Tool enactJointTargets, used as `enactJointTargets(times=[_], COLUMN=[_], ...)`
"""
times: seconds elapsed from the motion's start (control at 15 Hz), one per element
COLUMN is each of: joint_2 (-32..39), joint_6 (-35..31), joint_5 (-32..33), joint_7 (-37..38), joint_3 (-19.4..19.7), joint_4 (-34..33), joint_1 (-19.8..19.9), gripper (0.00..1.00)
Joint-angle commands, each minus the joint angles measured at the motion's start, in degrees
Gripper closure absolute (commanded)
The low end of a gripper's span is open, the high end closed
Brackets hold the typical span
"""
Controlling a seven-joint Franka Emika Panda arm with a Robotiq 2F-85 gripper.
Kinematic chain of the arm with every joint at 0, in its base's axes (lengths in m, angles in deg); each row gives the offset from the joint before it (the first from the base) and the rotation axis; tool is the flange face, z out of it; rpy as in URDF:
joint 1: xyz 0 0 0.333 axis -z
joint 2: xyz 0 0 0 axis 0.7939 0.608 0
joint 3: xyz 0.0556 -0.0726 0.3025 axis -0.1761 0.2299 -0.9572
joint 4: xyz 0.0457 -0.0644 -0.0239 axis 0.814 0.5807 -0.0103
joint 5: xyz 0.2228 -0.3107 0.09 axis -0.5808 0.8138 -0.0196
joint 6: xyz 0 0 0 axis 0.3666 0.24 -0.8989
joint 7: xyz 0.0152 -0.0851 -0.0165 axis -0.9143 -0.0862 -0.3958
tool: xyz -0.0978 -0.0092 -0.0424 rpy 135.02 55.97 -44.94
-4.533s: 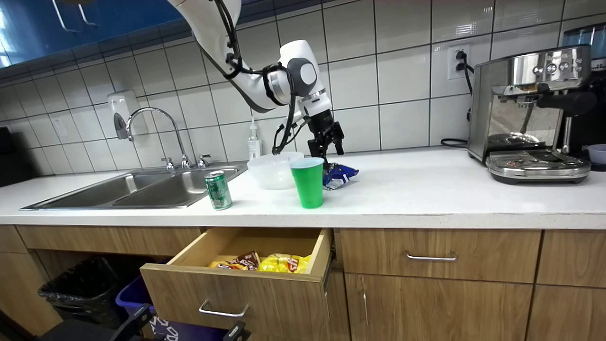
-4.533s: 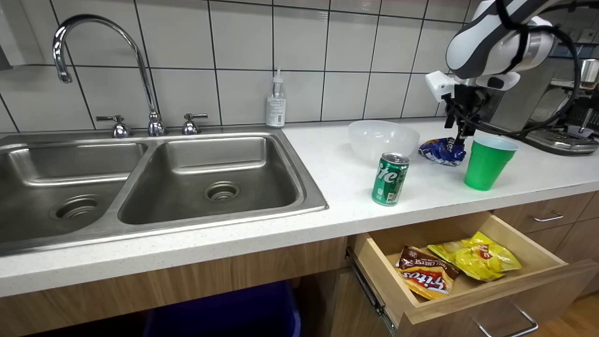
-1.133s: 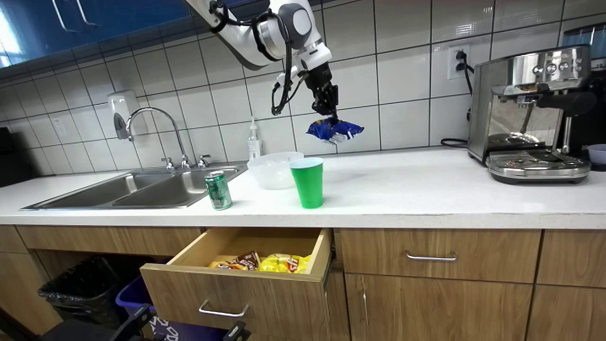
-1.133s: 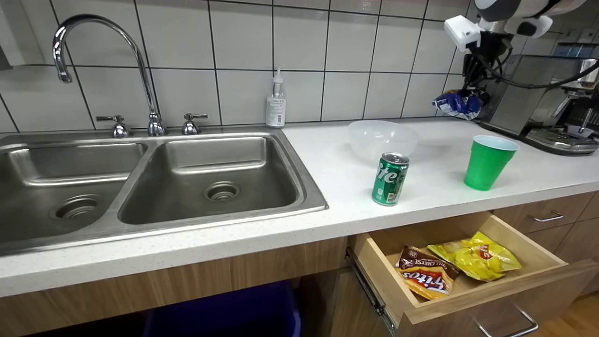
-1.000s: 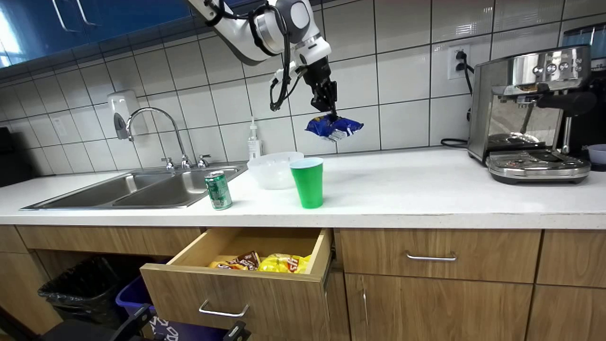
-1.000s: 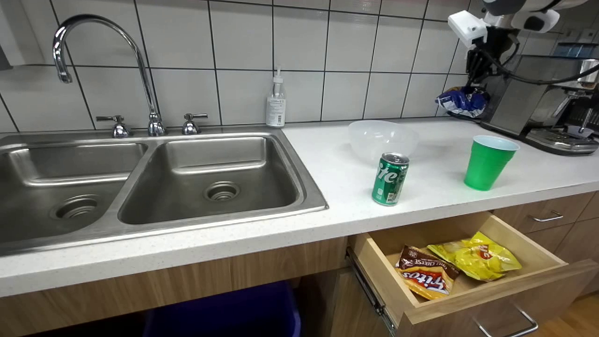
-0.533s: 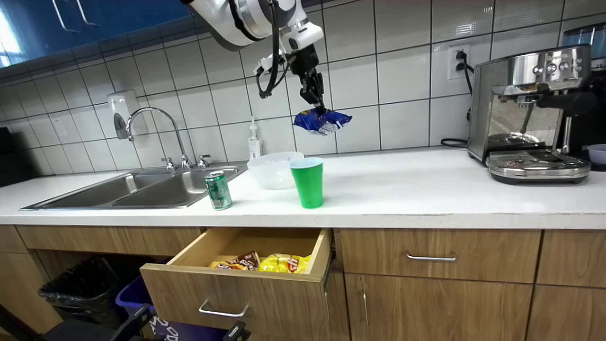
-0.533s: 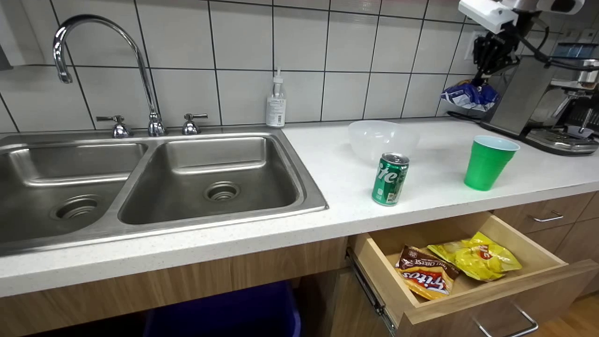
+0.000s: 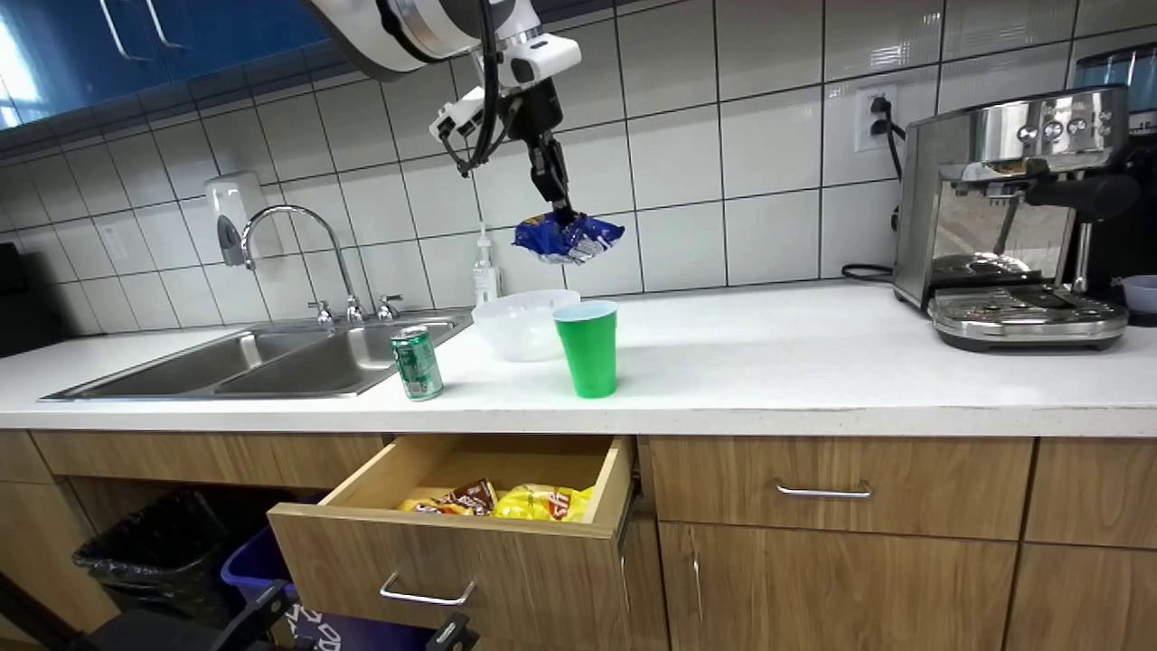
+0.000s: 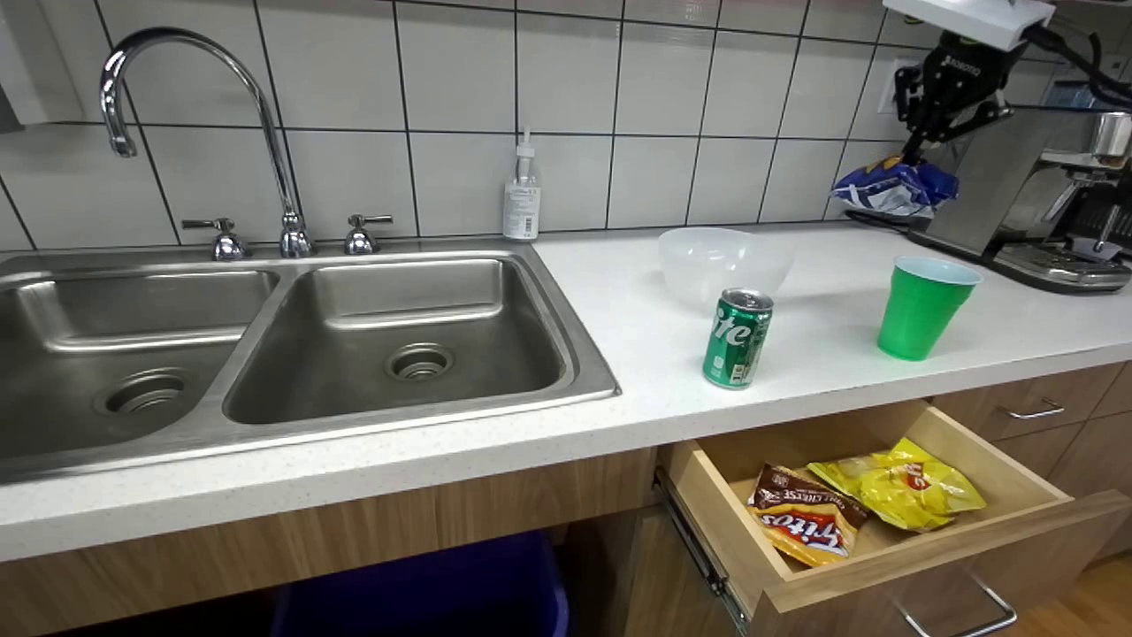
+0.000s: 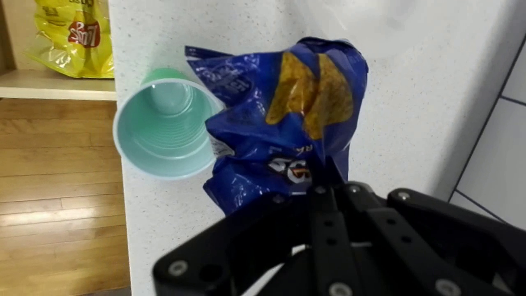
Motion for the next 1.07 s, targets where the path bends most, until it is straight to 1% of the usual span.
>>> enactJointTargets(times=[0.0,0.2,0.53,1.0], joint_2=[-5.7,-8.1,-11.1,-13.9], joint_6=[-0.2,0.4,1.3,1.4], joint_5=[-0.5,-1.7,-6.0,-9.9], joint_7=[-6.3,-11.4,-24.2,-36.5], joint_3=[-2.6,-3.7,-4.6,-5.8], joint_4=[6.7,10.1,14.2,20.2], joint_1=[1.4,1.4,1.3,0.9], gripper=[1.00,1.00,1.00,1.00])
